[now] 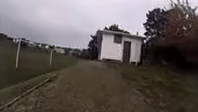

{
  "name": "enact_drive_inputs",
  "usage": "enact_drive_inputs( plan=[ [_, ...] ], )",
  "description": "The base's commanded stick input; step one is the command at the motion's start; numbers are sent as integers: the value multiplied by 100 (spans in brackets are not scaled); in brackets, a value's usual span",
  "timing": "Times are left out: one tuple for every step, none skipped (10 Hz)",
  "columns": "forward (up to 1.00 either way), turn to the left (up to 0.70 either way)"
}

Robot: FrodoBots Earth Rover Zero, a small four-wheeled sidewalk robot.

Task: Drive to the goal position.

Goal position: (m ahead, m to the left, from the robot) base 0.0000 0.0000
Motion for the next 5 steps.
enact_drive_inputs(
  plan=[
    [60, -12],
    [60, -14],
    [60, -14],
    [60, -14],
    [60, -15]
  ],
)
